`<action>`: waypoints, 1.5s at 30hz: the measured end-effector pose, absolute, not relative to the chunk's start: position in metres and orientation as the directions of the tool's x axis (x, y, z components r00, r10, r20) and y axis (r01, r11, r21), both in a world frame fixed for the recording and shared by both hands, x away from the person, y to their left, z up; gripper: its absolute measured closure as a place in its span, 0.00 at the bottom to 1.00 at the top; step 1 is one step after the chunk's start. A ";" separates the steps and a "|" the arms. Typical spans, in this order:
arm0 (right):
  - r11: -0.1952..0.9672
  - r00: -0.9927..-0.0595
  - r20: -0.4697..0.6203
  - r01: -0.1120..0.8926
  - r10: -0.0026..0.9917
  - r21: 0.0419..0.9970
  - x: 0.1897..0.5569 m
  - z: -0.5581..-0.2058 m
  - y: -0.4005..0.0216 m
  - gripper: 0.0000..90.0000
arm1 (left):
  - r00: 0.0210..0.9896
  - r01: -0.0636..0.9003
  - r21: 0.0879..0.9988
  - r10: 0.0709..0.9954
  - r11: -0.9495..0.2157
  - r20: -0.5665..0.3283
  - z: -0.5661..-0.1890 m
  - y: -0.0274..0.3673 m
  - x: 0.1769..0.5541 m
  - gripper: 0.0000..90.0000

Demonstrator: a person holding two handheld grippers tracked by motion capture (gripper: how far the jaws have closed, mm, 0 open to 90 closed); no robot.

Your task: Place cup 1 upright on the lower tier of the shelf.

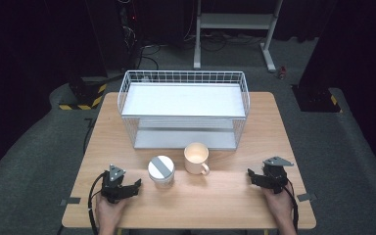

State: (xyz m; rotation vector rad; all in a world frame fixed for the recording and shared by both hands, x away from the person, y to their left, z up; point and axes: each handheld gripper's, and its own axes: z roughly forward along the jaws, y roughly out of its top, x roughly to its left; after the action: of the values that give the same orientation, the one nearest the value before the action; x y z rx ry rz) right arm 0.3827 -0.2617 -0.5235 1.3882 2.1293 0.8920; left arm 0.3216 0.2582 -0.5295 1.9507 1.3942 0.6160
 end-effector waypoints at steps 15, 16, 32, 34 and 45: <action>0.286 -0.397 -0.017 0.631 0.918 0.721 0.383 -0.523 -0.262 0.27 | 0.274 0.650 0.737 0.962 -0.184 -0.002 -0.530 0.253 0.323 0.17; 0.286 -0.397 -0.017 0.632 0.918 0.720 0.383 -0.523 -0.262 0.27 | 0.274 0.650 0.737 0.962 -0.184 -0.002 -0.530 0.253 0.323 0.17; 0.286 -0.397 -0.017 0.632 0.918 0.721 0.383 -0.523 -0.262 0.27 | 0.279 0.650 0.740 0.960 -0.173 -0.021 -0.527 0.256 0.315 0.12; 0.286 -0.397 -0.017 0.631 0.918 0.721 0.383 -0.523 -0.262 0.27 | 0.286 0.648 0.740 0.958 -0.181 -0.016 -0.525 0.256 0.314 0.12; 0.287 -0.397 -0.017 0.631 0.918 0.721 0.383 -0.523 -0.262 0.27 | 0.310 0.631 0.749 0.951 -0.203 -0.003 -0.520 0.246 0.304 0.11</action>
State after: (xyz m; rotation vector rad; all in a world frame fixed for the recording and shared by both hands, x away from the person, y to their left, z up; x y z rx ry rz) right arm 0.3827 -0.2617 -0.5234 1.3884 2.1302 0.8926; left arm 0.3036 0.2461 -0.5203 1.9259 1.4003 0.6276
